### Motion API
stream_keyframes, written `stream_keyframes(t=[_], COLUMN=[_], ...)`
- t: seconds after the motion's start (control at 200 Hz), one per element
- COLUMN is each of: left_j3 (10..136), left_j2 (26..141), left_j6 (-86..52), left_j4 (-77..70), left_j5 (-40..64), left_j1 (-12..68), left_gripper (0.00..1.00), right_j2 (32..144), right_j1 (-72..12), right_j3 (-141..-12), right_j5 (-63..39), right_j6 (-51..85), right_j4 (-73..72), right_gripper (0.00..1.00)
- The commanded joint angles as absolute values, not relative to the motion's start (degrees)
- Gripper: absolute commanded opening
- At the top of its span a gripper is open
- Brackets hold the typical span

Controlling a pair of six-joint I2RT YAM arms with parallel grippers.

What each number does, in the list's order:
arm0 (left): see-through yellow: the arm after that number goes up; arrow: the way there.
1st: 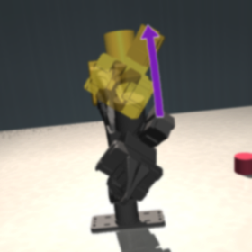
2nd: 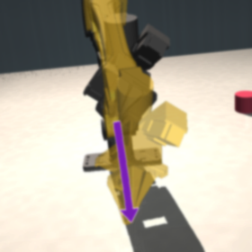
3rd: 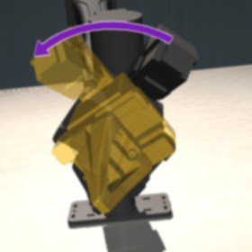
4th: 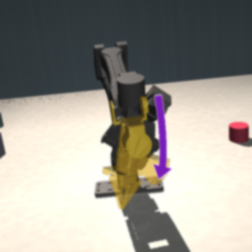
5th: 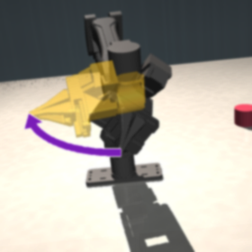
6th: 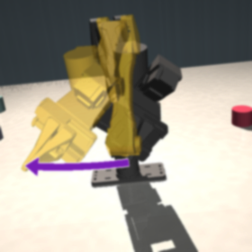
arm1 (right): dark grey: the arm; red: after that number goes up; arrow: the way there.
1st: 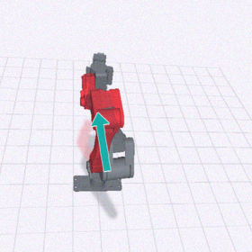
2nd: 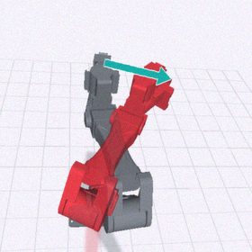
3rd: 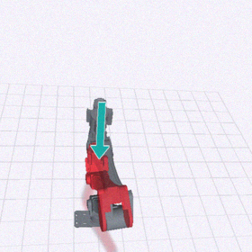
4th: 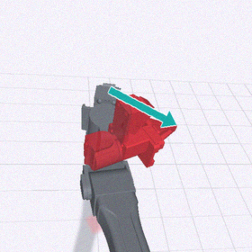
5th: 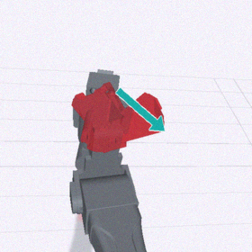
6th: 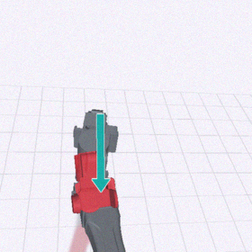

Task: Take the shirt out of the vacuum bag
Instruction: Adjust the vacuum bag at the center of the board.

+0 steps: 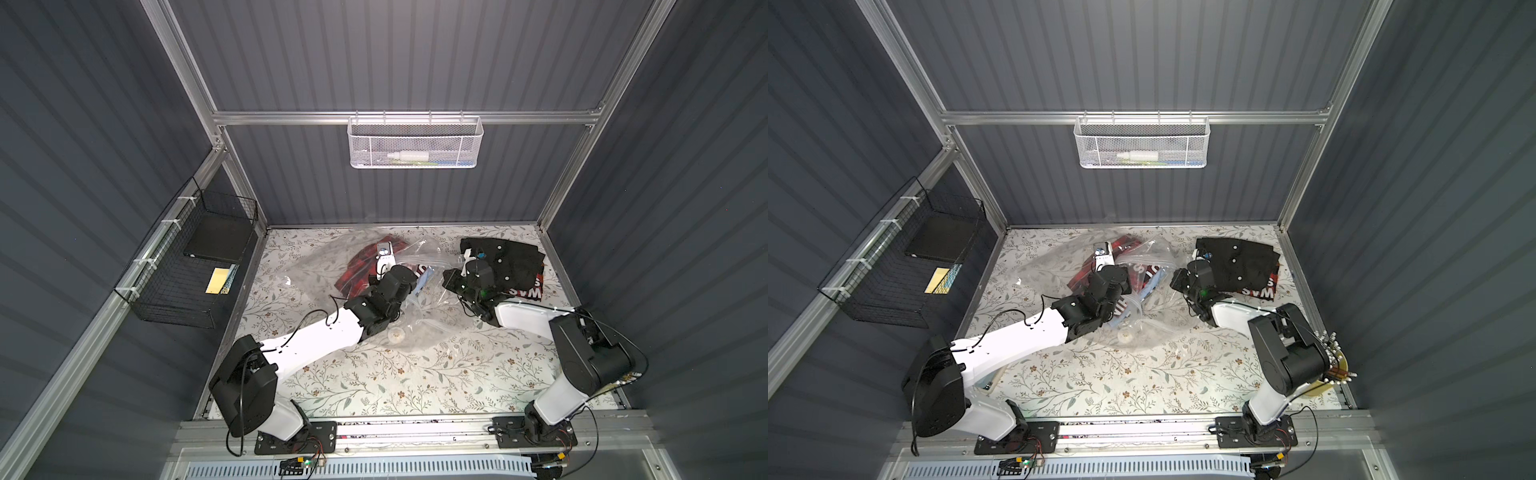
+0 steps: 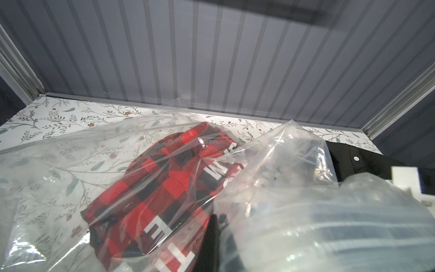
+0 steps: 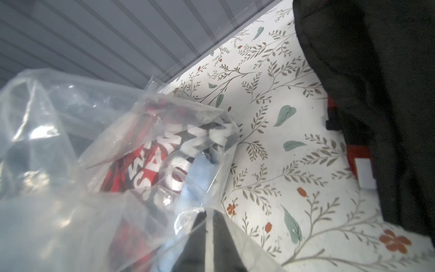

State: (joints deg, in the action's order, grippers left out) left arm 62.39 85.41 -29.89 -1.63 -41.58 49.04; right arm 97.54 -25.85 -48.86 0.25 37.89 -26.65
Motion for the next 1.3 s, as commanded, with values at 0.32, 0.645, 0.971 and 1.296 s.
stream_keyframes(t=[0.32,0.645,0.971,1.296], left_j3=[57.4,58.7,59.9,60.2], left_j2=[80.7,82.3,84.8,84.6], left_j6=[-34.3,-33.0,-33.3,-32.9], left_j4=[1.5,0.7,-1.0,-1.7], left_j5=[-43.1,-42.2,-41.0,-40.8], left_j1=[48.7,48.8,48.7,48.8], left_gripper=[0.0,0.0,0.0,0.0], right_j2=[108.5,90.0,68.4,57.9], right_j1=[-23.5,-24.9,-27.2,-27.6], right_j3=[-66.7,-54.3,-47.0,-45.6], right_j5=[0.4,2.2,-1.6,-12.4], right_j6=[33.5,31.7,31.7,43.1], right_j4=[-23.5,-22.1,-17.2,-14.9], right_gripper=[0.18,0.56,0.97,0.99])
